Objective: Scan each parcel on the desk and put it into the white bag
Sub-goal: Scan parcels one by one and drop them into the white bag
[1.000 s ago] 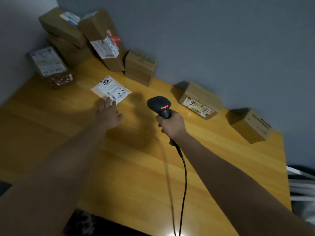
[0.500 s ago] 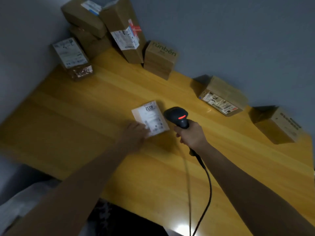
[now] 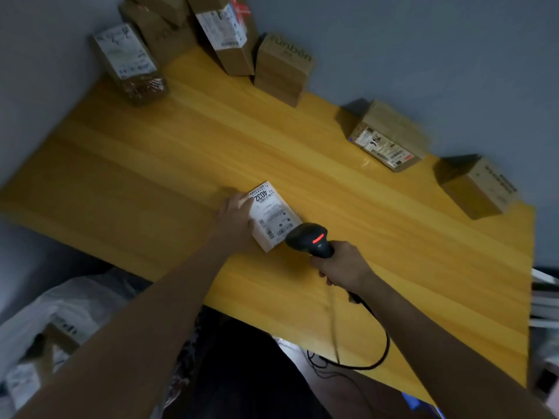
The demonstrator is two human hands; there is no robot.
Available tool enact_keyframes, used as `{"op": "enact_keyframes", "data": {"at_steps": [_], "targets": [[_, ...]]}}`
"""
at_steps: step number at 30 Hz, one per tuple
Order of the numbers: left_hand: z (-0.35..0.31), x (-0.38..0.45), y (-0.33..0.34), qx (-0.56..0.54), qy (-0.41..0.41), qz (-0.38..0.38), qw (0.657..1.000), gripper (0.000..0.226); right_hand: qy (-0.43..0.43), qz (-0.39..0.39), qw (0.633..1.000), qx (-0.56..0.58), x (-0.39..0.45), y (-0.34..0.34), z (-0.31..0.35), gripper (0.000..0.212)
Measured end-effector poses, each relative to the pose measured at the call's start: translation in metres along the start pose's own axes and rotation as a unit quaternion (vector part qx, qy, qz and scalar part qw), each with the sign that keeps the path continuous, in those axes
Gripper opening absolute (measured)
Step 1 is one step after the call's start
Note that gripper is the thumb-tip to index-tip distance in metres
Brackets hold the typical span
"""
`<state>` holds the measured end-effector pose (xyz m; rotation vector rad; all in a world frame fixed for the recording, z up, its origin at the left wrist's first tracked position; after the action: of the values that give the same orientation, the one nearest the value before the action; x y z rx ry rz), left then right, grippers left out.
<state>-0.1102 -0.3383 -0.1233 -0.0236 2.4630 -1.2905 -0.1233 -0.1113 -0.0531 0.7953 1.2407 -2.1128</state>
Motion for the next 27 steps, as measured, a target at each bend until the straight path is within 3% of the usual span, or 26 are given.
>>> {"op": "enact_keyframes", "data": {"at_steps": [3, 12, 21, 27], "targets": [[0.007, 0.007, 0.002, -0.008, -0.042, 0.008, 0.999, 0.058, 0.000, -0.011, 1.000, 0.008, -0.003, 0.003, 0.006, 0.015], [0.013, 0.020, 0.000, 0.025, -0.055, -0.014, 0.998, 0.062, 0.044, -0.016, 0.999, 0.002, -0.005, 0.006, 0.004, 0.016], [0.007, 0.027, 0.004, 0.031, -0.045, 0.010, 0.998, 0.060, 0.046, -0.022, 0.998, 0.021, -0.010, 0.006, 0.001, 0.015], [0.005, 0.024, 0.006, 0.021, -0.096, 0.033, 0.995, 0.068, 0.036, -0.032, 0.998, 0.043, -0.008, 0.007, -0.005, 0.010]]}}
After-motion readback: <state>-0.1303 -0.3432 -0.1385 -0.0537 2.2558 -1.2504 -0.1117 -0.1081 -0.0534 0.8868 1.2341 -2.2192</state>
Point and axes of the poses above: each hand's wrist, its own x-axis towards the middle knuckle, its own y-axis out of the palm, z = x × y, the point moved 6 cm from there along x, towards the middle knuckle, and after that the axes turned 3 degrees about -x, right-handed, at the moved point
